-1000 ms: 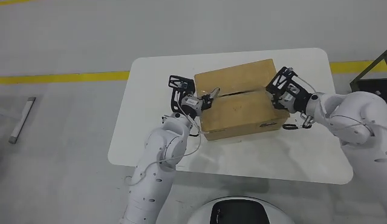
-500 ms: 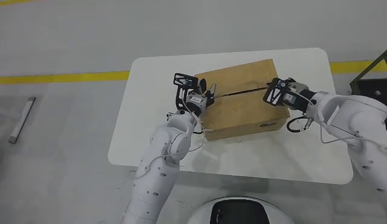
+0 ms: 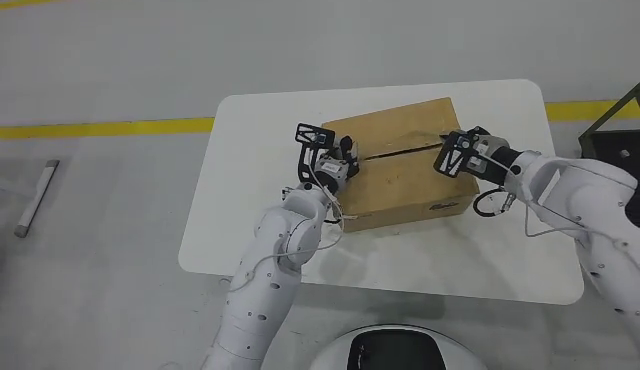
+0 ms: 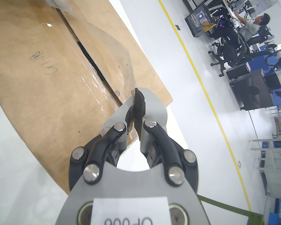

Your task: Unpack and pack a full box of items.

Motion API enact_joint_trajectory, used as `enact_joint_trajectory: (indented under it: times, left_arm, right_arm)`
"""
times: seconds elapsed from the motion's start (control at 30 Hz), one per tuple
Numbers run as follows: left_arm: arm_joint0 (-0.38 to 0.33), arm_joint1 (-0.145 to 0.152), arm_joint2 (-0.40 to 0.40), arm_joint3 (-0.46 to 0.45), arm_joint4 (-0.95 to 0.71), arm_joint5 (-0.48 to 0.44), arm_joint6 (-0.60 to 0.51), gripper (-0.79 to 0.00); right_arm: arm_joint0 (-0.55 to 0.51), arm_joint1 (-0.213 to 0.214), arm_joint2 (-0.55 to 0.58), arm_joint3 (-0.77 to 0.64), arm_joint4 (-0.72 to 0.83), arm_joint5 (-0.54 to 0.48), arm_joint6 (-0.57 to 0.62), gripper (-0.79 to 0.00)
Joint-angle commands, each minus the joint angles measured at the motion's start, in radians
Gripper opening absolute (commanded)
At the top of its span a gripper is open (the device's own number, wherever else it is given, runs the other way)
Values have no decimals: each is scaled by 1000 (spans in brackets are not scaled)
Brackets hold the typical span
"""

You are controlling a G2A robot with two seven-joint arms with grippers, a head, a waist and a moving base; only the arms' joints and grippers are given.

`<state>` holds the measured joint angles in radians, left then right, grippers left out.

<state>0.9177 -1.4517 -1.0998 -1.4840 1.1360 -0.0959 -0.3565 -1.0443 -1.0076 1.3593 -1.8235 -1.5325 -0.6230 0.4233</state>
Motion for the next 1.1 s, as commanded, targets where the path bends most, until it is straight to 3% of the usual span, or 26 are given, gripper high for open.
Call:
enact_joint_trajectory:
  times: [0.0,0.33,0.4,0.6,0.67,0.7,0.73,0.83,0.93,1.07]
  left_arm:
    - [-1,0,2,2,0,-4,-4,-643]
    - [3,0,8,2,0,-23,-26,-634]
    - [3,0,11,8,6,-25,-31,-634]
    - [2,-1,19,15,14,-29,-39,-637]
    - [2,-1,20,15,15,-28,-40,-634]
    - [3,-1,20,15,16,-29,-41,-631]
    - [2,-1,21,15,16,-30,-43,-631]
    - [3,-1,20,14,17,-31,-42,-631]
    - [4,-1,20,13,17,-31,-41,-628]
    - [6,-1,19,9,20,-31,-43,-619]
  right_arm:
    - [0,0,0,0,1,-5,0,-785]
    - [3,3,7,0,2,-29,8,-785]
    - [3,4,8,1,5,-32,9,-727]
    - [2,4,20,0,27,-24,21,-419]
    - [-1,4,26,-1,42,-14,29,-360]
    - [-1,5,31,0,44,-7,35,-194]
    - [-3,4,34,2,51,-1,38,-145]
    - [1,4,46,13,66,30,53,-139]
    - [8,2,54,28,87,67,60,-83]
    - [27,-4,59,54,142,126,90,-92]
